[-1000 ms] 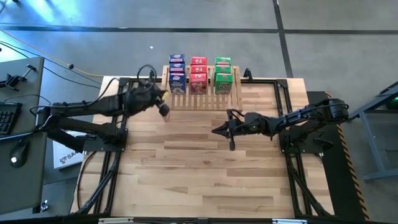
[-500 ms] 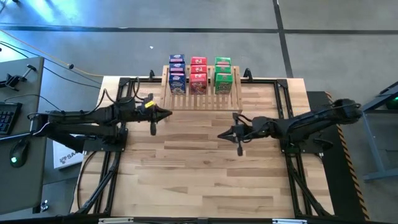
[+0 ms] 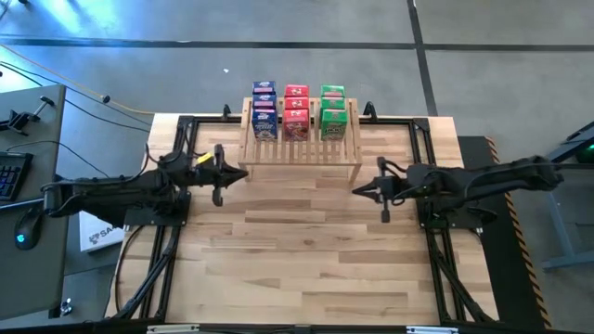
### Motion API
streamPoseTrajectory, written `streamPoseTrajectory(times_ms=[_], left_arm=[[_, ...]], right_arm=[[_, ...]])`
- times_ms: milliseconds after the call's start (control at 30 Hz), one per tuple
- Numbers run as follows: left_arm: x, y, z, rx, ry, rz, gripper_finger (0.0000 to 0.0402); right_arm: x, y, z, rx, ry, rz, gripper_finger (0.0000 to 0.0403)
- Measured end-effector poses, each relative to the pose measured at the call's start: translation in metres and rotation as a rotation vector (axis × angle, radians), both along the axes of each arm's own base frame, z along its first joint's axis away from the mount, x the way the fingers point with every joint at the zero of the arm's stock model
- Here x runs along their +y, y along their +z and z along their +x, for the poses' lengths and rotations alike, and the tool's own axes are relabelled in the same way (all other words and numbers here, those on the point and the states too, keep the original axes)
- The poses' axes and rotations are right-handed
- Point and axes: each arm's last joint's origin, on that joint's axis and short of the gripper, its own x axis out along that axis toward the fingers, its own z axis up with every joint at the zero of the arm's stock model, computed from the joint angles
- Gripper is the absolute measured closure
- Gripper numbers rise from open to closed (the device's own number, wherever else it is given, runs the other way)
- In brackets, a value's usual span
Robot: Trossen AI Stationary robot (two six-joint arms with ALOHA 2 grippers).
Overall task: Stack cereal on shelf
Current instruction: Return to Home Position
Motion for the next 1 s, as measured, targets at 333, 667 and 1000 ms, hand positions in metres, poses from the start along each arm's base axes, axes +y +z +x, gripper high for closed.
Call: streamPoseTrajectory(times_ms=[333,667,1000], left_arm=[[-0.001,-0.011,-0.020,-0.046,0.036,0.010,0.0401],[0.004,-0.015,-0.030,-0.001,0.102,-0.001,0.0401],[0.003,-0.023,-0.040,-0.052,0.141,0.011,0.0401]], right_arm=[[-0.013,-0.029,-0.027,-0.161,-0.027,0.019,0.0403],[-0.027,-0.061,-0.066,-0.380,-0.114,0.040,0.0403],[-0.036,-0.078,-0.077,-0.336,-0.233,0.051,0.0403]])
